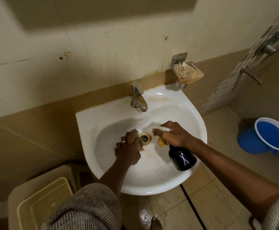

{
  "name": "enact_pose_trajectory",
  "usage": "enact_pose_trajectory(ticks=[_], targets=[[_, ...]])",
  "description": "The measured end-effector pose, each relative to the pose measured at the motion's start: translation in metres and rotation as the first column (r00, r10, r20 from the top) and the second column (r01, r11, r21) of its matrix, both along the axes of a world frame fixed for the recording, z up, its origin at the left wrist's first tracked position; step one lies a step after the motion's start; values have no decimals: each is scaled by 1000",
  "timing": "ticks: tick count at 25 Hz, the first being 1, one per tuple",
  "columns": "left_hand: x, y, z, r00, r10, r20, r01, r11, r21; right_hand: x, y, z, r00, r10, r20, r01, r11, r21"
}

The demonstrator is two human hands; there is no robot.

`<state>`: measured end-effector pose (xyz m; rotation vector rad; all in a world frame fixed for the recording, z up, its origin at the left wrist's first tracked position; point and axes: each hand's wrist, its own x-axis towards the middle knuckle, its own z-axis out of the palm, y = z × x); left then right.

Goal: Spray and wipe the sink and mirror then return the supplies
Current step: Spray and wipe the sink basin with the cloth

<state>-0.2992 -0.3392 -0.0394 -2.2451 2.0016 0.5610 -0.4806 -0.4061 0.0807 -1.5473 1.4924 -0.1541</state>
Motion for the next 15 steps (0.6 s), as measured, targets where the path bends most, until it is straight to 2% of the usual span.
enact_pose_trajectory(ticks=[3,7,11,15], targets=[[1,-7,-3,996,-58,-62,63,995,82,0,-6,4,991,-29,130,38,997,-68],[-32,-1,3,963,-27,-269,82,978,193,-2,-10,13,970,-59,234,91,988,-127],[-71,6,12,832,39,-554,105,968,227,-11,-10,26,940,-121,318,172,975,-140],[-74,19,27,735,131,-666,122,940,319,-17,-5,33,912,-147,382,214,967,-137]])
